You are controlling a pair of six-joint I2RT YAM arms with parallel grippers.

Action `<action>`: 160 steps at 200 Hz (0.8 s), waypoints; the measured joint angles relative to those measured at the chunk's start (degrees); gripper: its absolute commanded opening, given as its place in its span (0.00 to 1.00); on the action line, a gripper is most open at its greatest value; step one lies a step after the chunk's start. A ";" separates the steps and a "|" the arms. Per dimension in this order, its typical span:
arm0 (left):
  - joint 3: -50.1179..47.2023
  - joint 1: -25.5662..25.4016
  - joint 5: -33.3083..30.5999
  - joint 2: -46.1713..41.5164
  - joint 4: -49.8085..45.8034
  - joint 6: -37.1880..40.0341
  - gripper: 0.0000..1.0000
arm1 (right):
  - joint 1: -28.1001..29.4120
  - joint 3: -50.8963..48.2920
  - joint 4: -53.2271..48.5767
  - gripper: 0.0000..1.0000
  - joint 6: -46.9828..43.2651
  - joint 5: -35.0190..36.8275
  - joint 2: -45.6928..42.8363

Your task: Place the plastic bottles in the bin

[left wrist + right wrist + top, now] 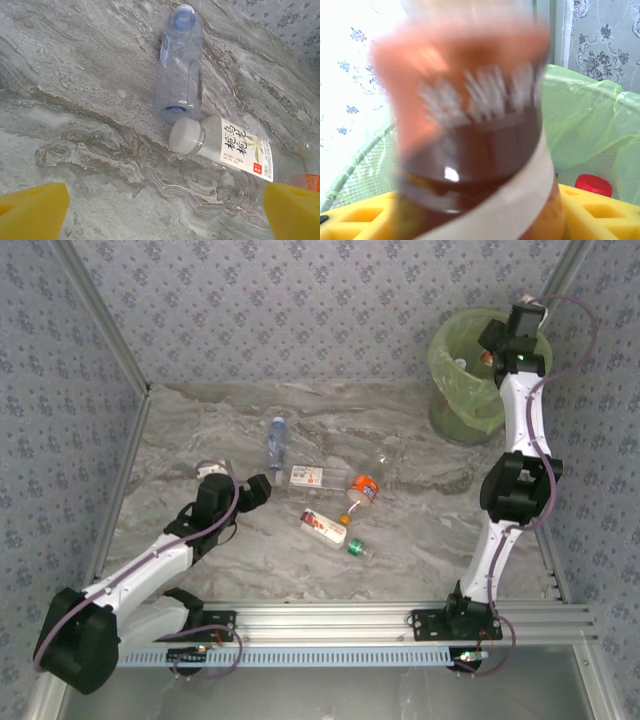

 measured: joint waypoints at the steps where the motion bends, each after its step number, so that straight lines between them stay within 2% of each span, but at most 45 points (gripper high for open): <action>1: 0.00 0.00 0.00 0.00 0.00 0.02 0.99 | 0.00 0.04 -0.04 0.72 0.07 0.00 0.00; 30: 0.00 0.00 -0.20 0.00 0.00 0.00 0.99 | 0.02 1.01 -1.22 0.81 0.02 0.11 0.00; 60: 0.00 0.02 -0.13 0.22 0.02 0.02 0.99 | 0.02 1.07 -2.38 0.87 -0.22 0.15 0.00; 108: 0.00 0.02 0.33 2.08 0.17 0.07 0.99 | 0.61 0.57 -3.26 0.89 -0.55 1.03 -0.72; 160: 0.07 0.02 0.72 3.72 0.22 0.11 0.99 | 1.70 -7.13 -1.49 0.90 -0.79 1.40 -7.93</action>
